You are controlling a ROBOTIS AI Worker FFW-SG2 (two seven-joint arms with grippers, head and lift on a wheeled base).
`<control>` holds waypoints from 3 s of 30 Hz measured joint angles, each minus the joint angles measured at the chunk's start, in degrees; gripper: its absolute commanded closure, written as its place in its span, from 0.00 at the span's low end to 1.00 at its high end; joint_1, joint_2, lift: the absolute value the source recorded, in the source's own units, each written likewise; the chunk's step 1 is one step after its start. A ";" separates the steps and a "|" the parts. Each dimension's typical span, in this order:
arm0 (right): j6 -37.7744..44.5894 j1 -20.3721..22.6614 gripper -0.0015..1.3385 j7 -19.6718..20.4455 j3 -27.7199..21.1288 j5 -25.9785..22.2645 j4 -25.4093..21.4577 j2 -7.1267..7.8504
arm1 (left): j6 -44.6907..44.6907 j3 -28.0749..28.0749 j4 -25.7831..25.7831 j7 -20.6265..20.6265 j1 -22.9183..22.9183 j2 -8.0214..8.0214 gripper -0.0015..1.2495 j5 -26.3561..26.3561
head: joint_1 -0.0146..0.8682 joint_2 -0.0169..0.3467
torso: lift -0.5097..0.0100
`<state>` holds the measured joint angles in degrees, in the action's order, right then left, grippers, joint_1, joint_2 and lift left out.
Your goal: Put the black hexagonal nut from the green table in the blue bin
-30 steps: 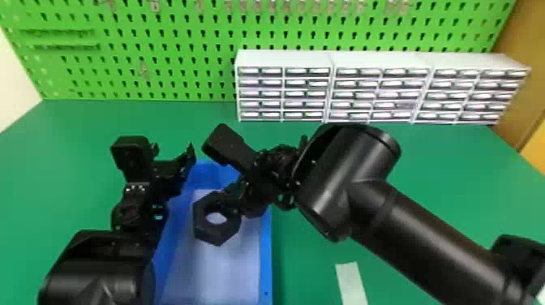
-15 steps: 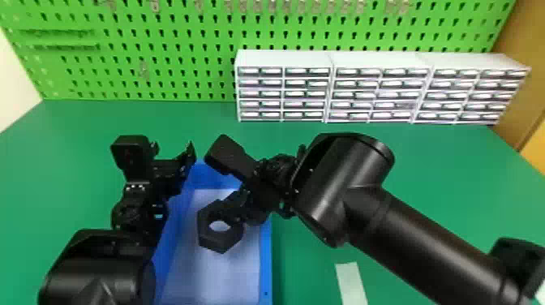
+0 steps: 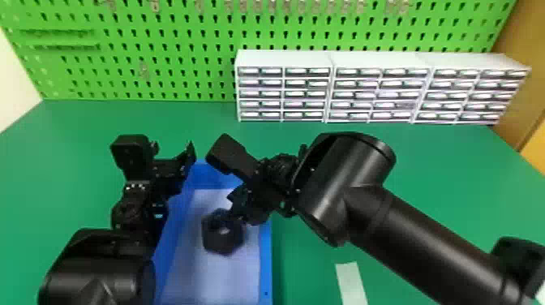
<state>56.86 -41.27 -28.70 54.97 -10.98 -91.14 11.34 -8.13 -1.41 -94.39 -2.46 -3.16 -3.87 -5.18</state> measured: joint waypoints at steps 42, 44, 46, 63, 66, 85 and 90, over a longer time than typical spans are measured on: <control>1.05 4.86 0.31 -1.11 -15.74 2.45 -6.16 0.32 | 0.03 0.13 0.00 0.00 0.17 0.00 0.39 -0.24 | 0.79 0.19 | 0.80; 1.05 5.44 0.31 -2.44 -17.64 3.54 -6.45 0.12 | 0.04 0.15 0.00 0.00 0.17 0.00 0.39 -0.26 | 0.79 0.19 | 0.80; 0.90 5.93 0.31 -3.56 -19.44 4.56 -6.57 -0.08 | 0.04 0.18 0.00 0.00 0.18 0.00 0.39 -0.26 | 0.79 0.19 | 0.80; -8.52 12.44 0.31 -4.46 -33.11 7.47 -8.30 -2.00 | 0.04 0.35 -0.48 0.06 0.39 0.00 0.39 -0.32 | 0.79 0.19 | 0.80; -11.21 13.61 0.31 -4.44 -35.16 7.58 -8.34 -2.23 | 0.04 0.35 -0.51 0.08 0.43 0.00 0.39 -0.28 | 0.79 0.19 | 0.80; -25.17 21.05 0.31 -0.01 -49.10 10.87 -8.27 -4.71 | 0.04 0.27 -0.62 0.08 0.37 0.00 0.39 -0.09 | 0.79 0.19 | 0.80; -29.47 23.08 0.31 5.14 -50.69 10.77 -8.26 -5.33 | 0.04 0.27 -0.62 0.06 0.35 0.00 0.39 -0.09 | 0.79 0.19 | 0.80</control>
<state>27.38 -18.19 -23.56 4.28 -0.20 -99.40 6.01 -8.08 -1.14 -95.01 -2.40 -2.81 -3.87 -5.27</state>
